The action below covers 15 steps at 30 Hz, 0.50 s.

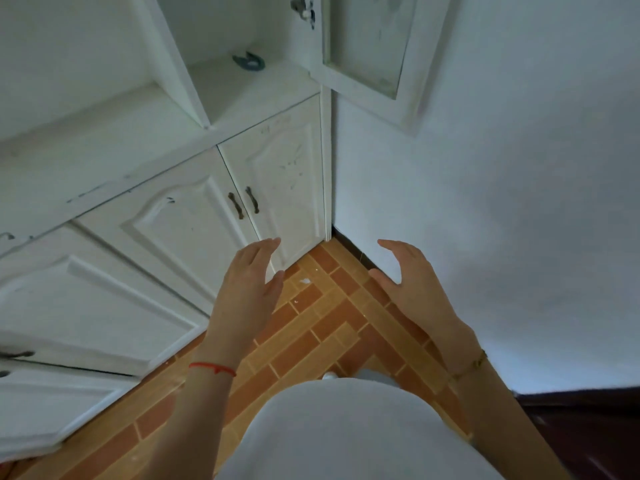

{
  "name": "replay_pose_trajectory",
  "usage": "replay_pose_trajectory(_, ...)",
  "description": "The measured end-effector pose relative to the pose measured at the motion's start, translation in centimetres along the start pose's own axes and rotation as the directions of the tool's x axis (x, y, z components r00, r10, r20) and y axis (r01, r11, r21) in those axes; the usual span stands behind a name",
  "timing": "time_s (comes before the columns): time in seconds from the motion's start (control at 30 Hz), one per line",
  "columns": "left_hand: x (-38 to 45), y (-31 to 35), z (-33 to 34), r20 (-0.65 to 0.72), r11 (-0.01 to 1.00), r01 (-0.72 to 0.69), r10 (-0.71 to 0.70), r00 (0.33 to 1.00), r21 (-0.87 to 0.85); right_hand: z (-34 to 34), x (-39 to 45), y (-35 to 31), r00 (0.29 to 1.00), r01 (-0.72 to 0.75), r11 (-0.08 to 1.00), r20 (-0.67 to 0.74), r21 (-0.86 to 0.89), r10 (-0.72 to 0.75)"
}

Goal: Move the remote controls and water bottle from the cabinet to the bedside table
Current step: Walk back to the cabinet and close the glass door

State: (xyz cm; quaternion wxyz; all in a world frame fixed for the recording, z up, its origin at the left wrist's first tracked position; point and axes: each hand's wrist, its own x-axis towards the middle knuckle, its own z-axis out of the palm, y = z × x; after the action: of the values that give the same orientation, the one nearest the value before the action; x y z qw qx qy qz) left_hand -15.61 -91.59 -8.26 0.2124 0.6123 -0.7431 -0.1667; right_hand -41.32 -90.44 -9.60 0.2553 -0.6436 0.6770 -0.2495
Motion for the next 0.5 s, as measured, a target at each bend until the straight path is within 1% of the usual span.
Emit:
replay_pose_trajectory(0.17,4.4,0.0,0.7,0.012,1.000,0.001,-0.001,1.000,-0.007,0.0,4.6,0.9,1.000,-0.024,1.000,0.004,0.001,0.024)
replay_pose_trajectory(0.37,10.3,0.6,2.1,-0.006,1.000,0.024,-0.024,1.000,-0.005,-0.8,10.9,2.1,0.999,-0.025,1.000,0.045,-0.004,0.026)
replay_pose_trajectory(0.5,14.5,1.4,2.9,-0.026,1.000,0.030,-0.030,0.999,0.001,-2.3,15.3,2.8,0.999,0.040,0.999,0.021,0.011,-0.040)
